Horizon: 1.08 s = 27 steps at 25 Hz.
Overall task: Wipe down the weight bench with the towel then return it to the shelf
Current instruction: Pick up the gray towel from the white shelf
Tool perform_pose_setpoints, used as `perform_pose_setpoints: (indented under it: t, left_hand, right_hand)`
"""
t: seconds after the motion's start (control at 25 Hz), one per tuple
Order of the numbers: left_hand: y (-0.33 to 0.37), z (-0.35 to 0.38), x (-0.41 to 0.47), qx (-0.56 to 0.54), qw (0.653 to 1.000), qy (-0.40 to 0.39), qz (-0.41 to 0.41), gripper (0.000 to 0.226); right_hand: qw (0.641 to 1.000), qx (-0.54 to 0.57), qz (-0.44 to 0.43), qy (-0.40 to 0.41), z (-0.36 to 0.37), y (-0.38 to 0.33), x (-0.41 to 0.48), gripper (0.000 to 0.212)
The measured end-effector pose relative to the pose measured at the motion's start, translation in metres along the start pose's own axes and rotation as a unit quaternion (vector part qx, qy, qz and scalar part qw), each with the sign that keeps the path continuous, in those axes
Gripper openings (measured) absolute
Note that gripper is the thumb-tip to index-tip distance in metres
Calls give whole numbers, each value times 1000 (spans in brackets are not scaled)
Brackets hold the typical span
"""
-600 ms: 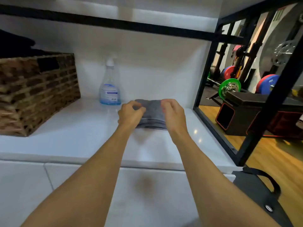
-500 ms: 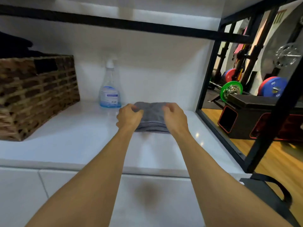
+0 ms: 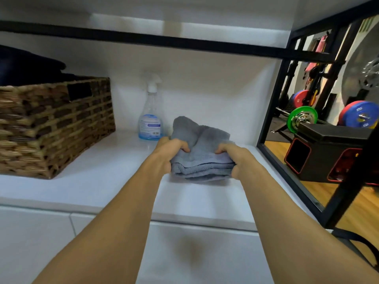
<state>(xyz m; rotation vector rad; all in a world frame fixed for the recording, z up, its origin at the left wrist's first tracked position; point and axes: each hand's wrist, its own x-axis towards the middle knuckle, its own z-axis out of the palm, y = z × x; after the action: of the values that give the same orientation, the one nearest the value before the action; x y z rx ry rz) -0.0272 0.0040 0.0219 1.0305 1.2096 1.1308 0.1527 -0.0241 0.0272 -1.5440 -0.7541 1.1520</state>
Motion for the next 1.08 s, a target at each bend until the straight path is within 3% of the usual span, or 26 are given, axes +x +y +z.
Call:
perform_pose_setpoints:
  t: [0.12,0.24,0.52,0.68,0.8,0.96,1.08]
  left_hand:
    - [9,-14,-42,-75,997,-32,19,47]
    - [32,-24,-95,-120,992,-21,26,35]
    - [187,-39,-311,-120,990,74,-25,30]
    - [320,-16,-431,-78,992,91,49,34]
    - [402,17,-527,-68,986,87,128,33]
    - [432,77,-636,-90,976,60,191,24]
    - [434,144,-689,-89,977,19,192,29]
  right_hand:
    - [996,65,-6,-53,-6,-8,-34,26]
    - [990,125,-18,-65,-9,-25,-86,35]
    - [978,182,52,-86,-52,-138,-329,34]
    - [967,234,-13,-99,-93,-241,-451,54]
    - [952,268,-76,-126,-143,-306,-535,55]
    - [939,279,-153,-133,-235,-333,-623,44]
    - [935,286,-179,-107,-321,-335,-664,33]
